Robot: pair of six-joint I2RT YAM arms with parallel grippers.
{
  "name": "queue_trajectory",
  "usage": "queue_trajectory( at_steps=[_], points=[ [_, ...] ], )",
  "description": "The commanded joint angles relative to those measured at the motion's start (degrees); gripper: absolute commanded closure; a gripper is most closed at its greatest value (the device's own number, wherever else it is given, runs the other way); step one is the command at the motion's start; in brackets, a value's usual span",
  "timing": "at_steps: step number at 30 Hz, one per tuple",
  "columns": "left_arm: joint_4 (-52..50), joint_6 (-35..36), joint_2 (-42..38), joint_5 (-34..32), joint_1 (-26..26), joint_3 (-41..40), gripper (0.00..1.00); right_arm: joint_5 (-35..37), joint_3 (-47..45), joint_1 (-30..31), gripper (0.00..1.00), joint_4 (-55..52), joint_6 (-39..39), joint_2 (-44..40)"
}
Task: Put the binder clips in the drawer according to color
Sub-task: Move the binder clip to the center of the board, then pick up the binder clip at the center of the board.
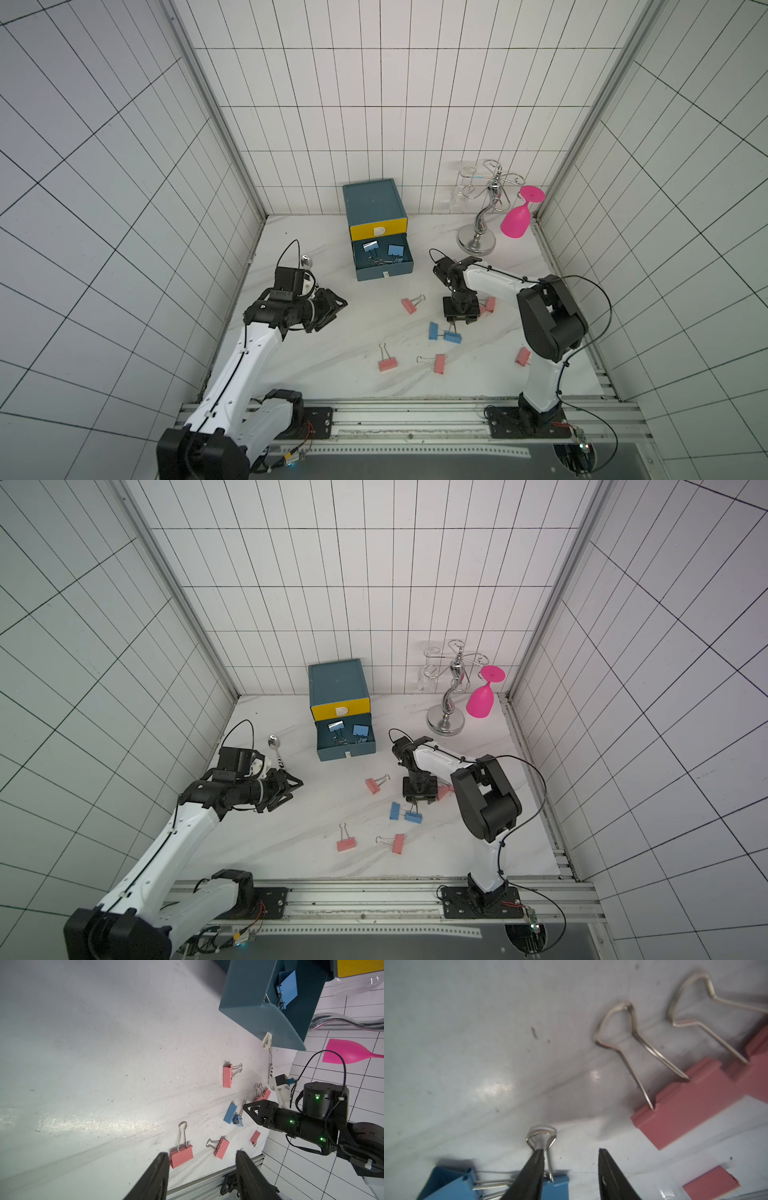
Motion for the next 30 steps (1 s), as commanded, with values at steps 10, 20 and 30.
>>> queue_trajectory(
  at_steps=[10,20,30],
  points=[
    [1.0,1.2,-0.5,0.5,0.3,1.0,0.45,-5.4,15.7,7.9,0.55,-3.8,-0.8,10.6],
    [1.4,1.1,0.4,0.6,0.3,1.4,0.45,-3.3,11.0,7.2,0.48,-3.5,-0.9,-2.1],
    [1.6,0.9,0.2,1.0,0.4,0.9,0.45,-5.8,-5.5,5.2,0.28,-0.8,0.2,-14.1]
  ],
)
